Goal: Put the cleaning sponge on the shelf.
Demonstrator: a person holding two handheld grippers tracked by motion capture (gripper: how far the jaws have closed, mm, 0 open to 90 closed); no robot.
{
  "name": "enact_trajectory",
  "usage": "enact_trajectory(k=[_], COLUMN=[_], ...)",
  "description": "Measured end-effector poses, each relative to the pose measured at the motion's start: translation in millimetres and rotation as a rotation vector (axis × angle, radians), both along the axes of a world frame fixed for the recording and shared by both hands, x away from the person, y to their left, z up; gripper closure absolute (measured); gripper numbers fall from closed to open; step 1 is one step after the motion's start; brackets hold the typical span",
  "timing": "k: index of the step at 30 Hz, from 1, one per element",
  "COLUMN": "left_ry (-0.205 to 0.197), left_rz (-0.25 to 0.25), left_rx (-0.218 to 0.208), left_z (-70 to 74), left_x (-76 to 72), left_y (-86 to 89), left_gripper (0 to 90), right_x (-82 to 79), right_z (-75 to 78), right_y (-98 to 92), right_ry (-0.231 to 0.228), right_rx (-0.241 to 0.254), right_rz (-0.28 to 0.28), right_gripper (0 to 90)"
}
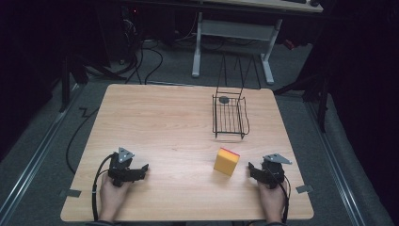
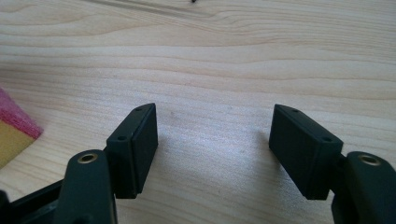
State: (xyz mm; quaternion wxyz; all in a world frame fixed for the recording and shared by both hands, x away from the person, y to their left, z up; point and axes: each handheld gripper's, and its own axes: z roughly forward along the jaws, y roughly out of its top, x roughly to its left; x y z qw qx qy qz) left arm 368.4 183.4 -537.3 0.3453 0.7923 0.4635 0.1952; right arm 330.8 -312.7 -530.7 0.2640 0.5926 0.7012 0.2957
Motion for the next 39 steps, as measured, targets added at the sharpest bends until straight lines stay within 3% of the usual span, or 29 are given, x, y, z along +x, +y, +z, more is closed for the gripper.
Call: enact_trajectory(k=[39], left_ry=[0.002], left_rz=[-0.001], left_rx=[0.002], left_z=[0.2], left_x=[-0.1], left_y=[-0.1], left_gripper=[15.3], right_x=[0.7], right_z=[0.4], right_y=[-2.6], right_ry=[0.002], right_rx=[0.016], right_rz=[-0.002], right_gripper=[33.7])
